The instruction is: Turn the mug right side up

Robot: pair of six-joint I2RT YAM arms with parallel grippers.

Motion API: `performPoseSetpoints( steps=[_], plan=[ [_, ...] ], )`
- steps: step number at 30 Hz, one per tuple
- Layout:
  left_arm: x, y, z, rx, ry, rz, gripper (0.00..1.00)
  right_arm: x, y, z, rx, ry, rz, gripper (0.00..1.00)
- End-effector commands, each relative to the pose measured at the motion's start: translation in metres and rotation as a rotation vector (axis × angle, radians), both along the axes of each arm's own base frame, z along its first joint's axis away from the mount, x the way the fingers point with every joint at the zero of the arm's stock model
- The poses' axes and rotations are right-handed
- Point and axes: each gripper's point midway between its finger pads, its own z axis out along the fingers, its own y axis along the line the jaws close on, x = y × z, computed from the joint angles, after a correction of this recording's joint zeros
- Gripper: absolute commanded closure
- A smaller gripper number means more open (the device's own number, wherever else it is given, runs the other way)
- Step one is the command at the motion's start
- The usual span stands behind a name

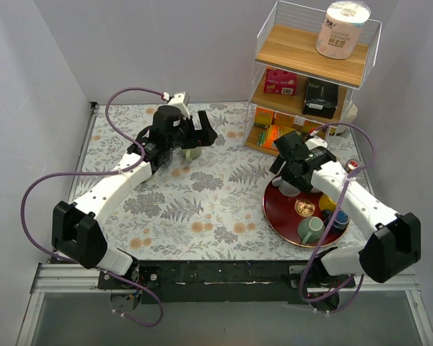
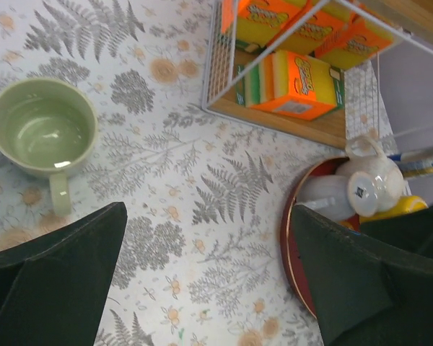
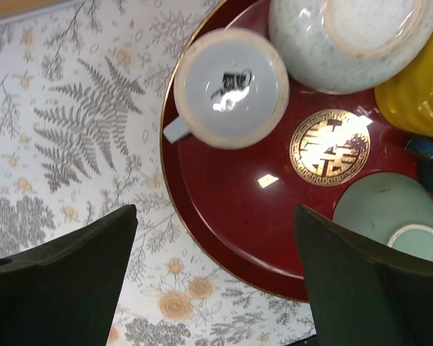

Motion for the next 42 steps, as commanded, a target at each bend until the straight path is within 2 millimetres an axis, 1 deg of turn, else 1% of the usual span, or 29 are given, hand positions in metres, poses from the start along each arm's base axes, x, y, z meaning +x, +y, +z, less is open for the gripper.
performPoseSetpoints(
  steps=[1,3,6,7,10,11,13,14,17,18,23,27,32,33,38,40,41,42],
  plan=[
    [-0.03,-0.006,0.003,-0.075,0.057,-0.069,0.02,0.018,-0.025,0.009,-0.055,0.003,-0.115,0.03],
    [-0.034,-0.007,0.004,-0.095,0.068,-0.079,0.02,0.019,-0.031,0.004,-0.084,0.039,-0.129,0.01],
    [-0.039,-0.009,0.001,-0.109,0.086,-0.092,0.02,0.023,-0.037,-0.002,-0.093,0.065,-0.159,0.01],
    [-0.039,-0.009,0.001,-0.112,0.087,-0.092,0.02,0.026,-0.04,-0.003,-0.093,0.068,-0.171,0.01],
    [-0.041,-0.01,-0.001,-0.112,0.097,-0.103,0.02,0.037,-0.041,-0.008,-0.084,0.069,-0.164,0.01],
    [-0.042,-0.011,0.0,-0.114,0.096,-0.106,0.02,0.044,-0.039,-0.01,-0.081,0.066,-0.157,0.01],
    [-0.043,-0.012,0.0,-0.116,0.101,-0.112,0.02,0.048,-0.04,-0.013,-0.088,0.075,-0.148,0.01],
    [-0.043,-0.012,0.0,-0.117,0.102,-0.113,0.02,0.052,-0.04,-0.017,-0.089,0.083,-0.141,0.01],
    [-0.047,-0.015,0.0,-0.128,0.114,-0.134,0.02,0.059,-0.037,-0.022,-0.076,0.092,-0.111,0.01],
    [-0.048,-0.016,0.0,-0.133,0.119,-0.141,0.02,0.06,-0.036,-0.026,-0.074,0.102,-0.108,0.02],
    [-0.054,-0.022,-0.002,-0.161,0.15,-0.167,0.02,0.066,-0.032,-0.029,-0.071,0.097,-0.067,0.02],
    [-0.055,-0.024,-0.004,-0.171,0.165,-0.175,0.02,0.066,-0.031,-0.035,-0.064,0.108,-0.057,0.04],
    [-0.058,-0.026,-0.006,-0.179,0.178,-0.191,0.02,0.066,-0.031,-0.04,-0.049,0.108,-0.048,0.14],
    [-0.059,-0.027,-0.005,-0.182,0.179,-0.199,0.02,0.065,-0.029,-0.04,-0.04,0.113,-0.034,0.2],
    [-0.068,-0.029,-0.019,-0.193,0.224,-0.218,0.02,0.061,-0.027,-0.048,-0.023,0.138,-0.012,0.26],
    [-0.072,-0.03,-0.024,-0.2,0.239,-0.229,0.02,0.057,-0.026,-0.051,-0.016,0.146,0.001,0.33],
    [-0.073,-0.031,-0.025,-0.208,0.25,-0.23,0.02,0.058,-0.026,-0.049,-0.008,0.134,0.004,0.38],
    [-0.073,-0.032,-0.025,-0.213,0.249,-0.233,0.02,0.057,-0.024,-0.05,0.004,0.137,0.015,0.57]
  ],
)
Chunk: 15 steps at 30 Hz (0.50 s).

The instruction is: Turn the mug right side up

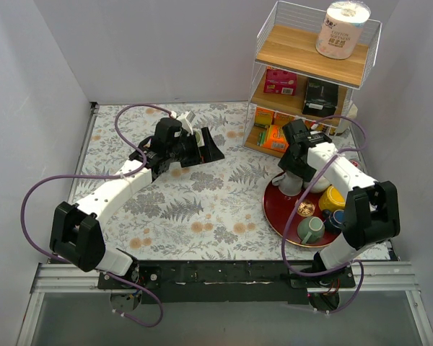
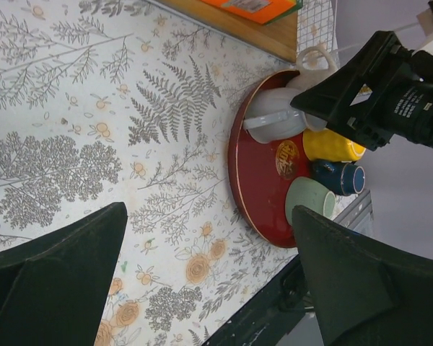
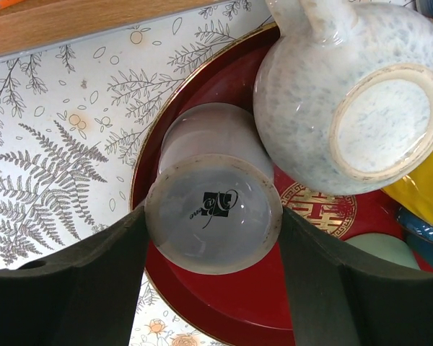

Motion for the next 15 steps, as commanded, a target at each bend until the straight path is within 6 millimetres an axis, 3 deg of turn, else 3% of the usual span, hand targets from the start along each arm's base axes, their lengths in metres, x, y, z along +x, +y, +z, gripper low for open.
performPoseSetpoints(
  steps=[1,2,3,6,10,15],
  plan=[
    [-0.014,-0.002,0.014,-0.058,-0.005,-0.035,0.02,-0.001,0.012,-0.005,0.073,-0.014,0.052,0.65],
    [-0.016,-0.004,0.014,-0.068,0.004,-0.045,0.02,-0.001,0.014,-0.004,0.084,-0.018,0.056,0.71],
    [-0.017,-0.005,0.014,-0.072,0.008,-0.049,0.02,-0.003,0.016,-0.002,0.097,-0.016,0.066,0.84],
    [-0.022,-0.009,0.014,-0.102,0.031,-0.07,0.02,-0.006,0.023,0.005,0.139,-0.034,0.089,0.99],
    [-0.029,-0.017,0.014,-0.155,0.074,-0.101,0.02,-0.011,0.031,0.023,0.199,-0.086,0.128,0.99],
    [-0.038,-0.03,0.02,-0.256,0.138,-0.15,0.02,-0.014,0.044,0.06,0.298,-0.207,0.182,0.99]
  ],
)
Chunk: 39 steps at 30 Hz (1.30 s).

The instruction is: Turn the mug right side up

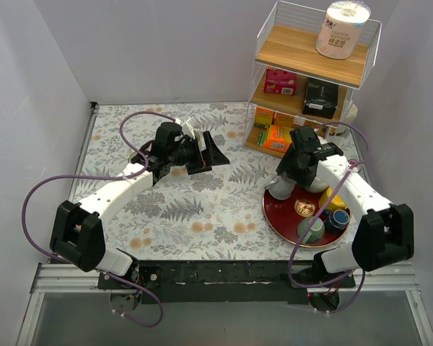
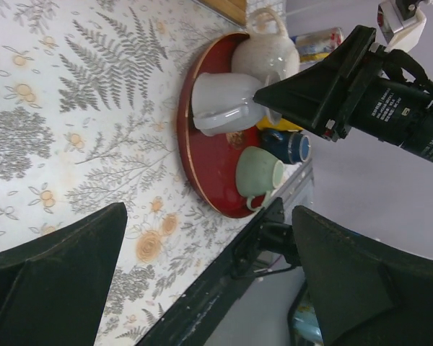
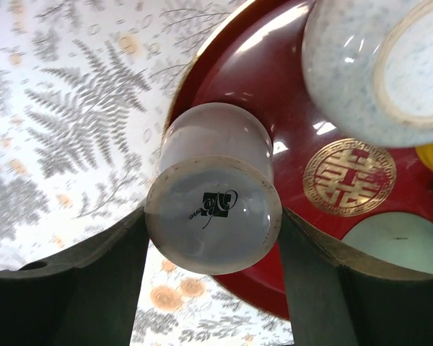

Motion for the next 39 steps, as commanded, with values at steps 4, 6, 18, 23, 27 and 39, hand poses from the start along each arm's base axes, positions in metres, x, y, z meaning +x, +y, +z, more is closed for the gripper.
performPoseSetpoints(
  steps=[4,6,18,23,27,39],
  plan=[
    [-0.018,-0.022,0.035,-0.22,0.101,-0.075,0.02,0.015,0.033,0.076,0.223,-0.28,0.085,0.99],
    [-0.017,-0.026,0.04,-0.254,0.117,-0.081,0.02,0.012,0.04,0.087,0.267,-0.327,0.11,0.99],
    [-0.016,-0.057,0.067,-0.43,0.482,-0.005,0.02,0.016,0.067,0.151,0.408,-0.694,0.222,0.99],
    [-0.019,-0.07,0.067,-0.469,0.613,0.07,0.02,0.018,0.072,0.167,0.432,-0.807,0.227,0.99],
    [-0.017,-0.079,0.064,-0.475,0.651,0.112,0.02,0.016,0.078,0.176,0.457,-0.852,0.234,0.99],
    [-0.003,-0.086,0.096,-0.686,0.664,0.108,0.17,-0.001,0.088,0.198,0.593,-1.037,0.276,0.99]
  ],
)
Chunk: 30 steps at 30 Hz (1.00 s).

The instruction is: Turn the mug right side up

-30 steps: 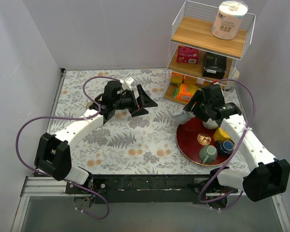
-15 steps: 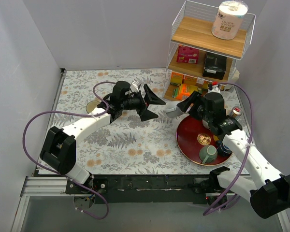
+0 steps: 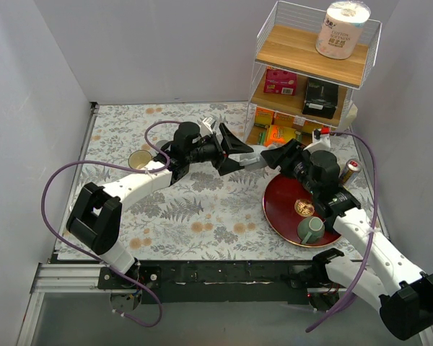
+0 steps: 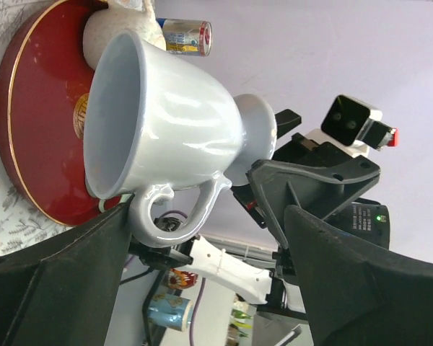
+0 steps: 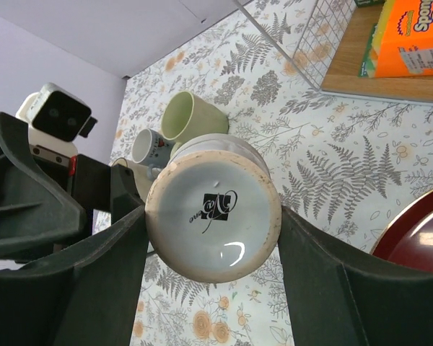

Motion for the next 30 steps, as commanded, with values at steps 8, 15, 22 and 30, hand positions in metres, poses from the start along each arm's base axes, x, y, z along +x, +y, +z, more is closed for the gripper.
performPoseSetpoints(
  steps=[8,15,22,30],
  plan=[
    [0.008,-0.005,0.082,-0.319,0.333,0.109,0.29,-0.01,0.008,0.084,0.235,-0.36,0.047,0.99],
    [0.005,-0.007,0.102,-0.39,0.325,0.102,0.55,-0.022,0.007,0.102,0.27,-0.517,0.07,0.99],
    [0.003,-0.012,0.102,-0.404,0.331,0.088,0.9,-0.034,0.016,0.103,0.257,-0.566,0.145,0.99],
    [0.002,-0.011,0.105,-0.386,0.248,0.084,1.0,-0.03,0.018,0.081,0.23,-0.441,0.14,0.82]
  ],
)
